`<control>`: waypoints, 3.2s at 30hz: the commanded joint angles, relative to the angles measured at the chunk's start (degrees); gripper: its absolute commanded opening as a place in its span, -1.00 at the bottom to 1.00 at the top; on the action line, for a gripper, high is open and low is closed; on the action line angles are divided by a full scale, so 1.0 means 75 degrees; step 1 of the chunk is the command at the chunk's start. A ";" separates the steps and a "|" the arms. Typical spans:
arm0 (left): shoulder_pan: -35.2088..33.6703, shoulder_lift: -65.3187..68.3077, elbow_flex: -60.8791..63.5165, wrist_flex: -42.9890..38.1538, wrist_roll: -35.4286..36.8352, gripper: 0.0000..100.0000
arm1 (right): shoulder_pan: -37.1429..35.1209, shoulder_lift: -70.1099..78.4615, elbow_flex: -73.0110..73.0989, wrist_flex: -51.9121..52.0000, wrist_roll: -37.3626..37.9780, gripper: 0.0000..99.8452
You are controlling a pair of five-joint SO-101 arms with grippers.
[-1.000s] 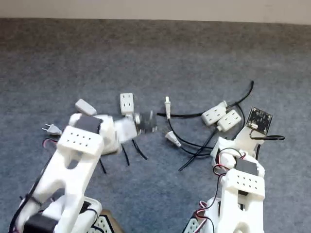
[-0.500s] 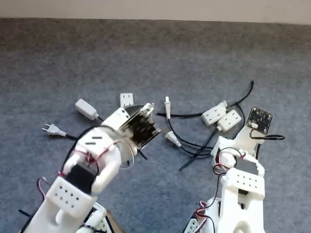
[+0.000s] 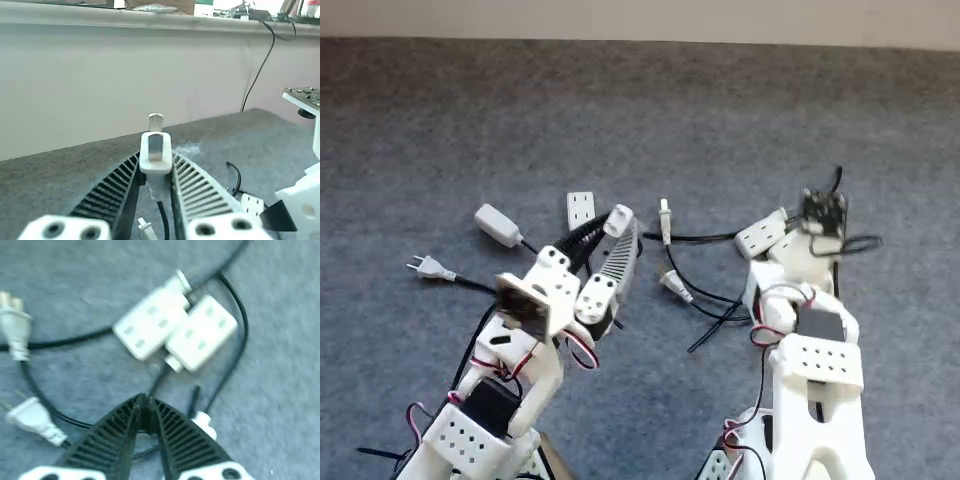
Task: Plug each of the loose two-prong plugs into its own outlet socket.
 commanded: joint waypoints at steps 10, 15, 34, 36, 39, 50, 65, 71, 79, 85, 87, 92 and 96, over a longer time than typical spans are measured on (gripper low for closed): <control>-0.0240 -0.1342 0.0862 -0.0246 0.1102 -0.99 | -0.3112 -0.0123 -0.5714 0.3745 0.0176 -0.99; -0.0240 -0.1342 0.0862 -0.0246 0.1102 -0.99 | -0.4671 -0.0123 -0.7355 0.4777 0.0176 -0.99; 0.0779 -0.1412 0.0862 -0.0234 0.0598 -0.99 | -0.7519 -0.0111 -0.6968 0.4905 0.1735 -0.99; 0.0885 -0.1412 0.0791 -0.0234 0.0527 -0.99 | -0.7308 -0.0111 -0.6605 0.4730 0.1805 -0.99; 0.0955 -0.1412 0.0779 -0.0234 0.0516 -0.99 | -0.6629 -0.0111 -0.5996 0.4097 0.1817 -0.99; 0.0908 -0.1412 0.0803 -0.0234 0.0504 -0.99 | -0.4460 -0.0111 -0.4355 0.1999 0.3071 -0.99; 0.0897 -0.1412 0.0838 -0.0234 0.0504 -0.99 | -0.3229 -0.0041 -0.2878 0.0475 0.3411 -0.99; 0.0885 -0.1412 0.0850 -0.0234 0.0504 -0.99 | -0.3229 -0.0123 -0.3007 0.0533 0.3411 -0.99; 0.0240 -0.1342 0.0850 -0.0234 0.0504 -0.99 | -0.3241 -0.0123 -0.5023 0.1846 0.3364 -0.99; 0.0147 -0.1330 0.0850 -0.0223 0.0504 -0.99 | -0.3241 -0.0123 -0.6441 0.3030 0.3352 -0.99; 0.0147 -0.1330 0.0850 -0.0105 0.0504 -0.99 | -0.3147 -0.0123 -0.6722 0.3440 0.3352 -0.99; -0.0018 -0.1330 0.0381 0.1020 0.0504 -0.99 | -0.1987 -0.0123 -0.6840 0.4167 0.3352 -0.99; -0.0463 -0.1319 -0.0522 0.2368 0.0504 -0.99 | -0.0850 -0.0111 -0.6406 0.4765 0.3341 -0.99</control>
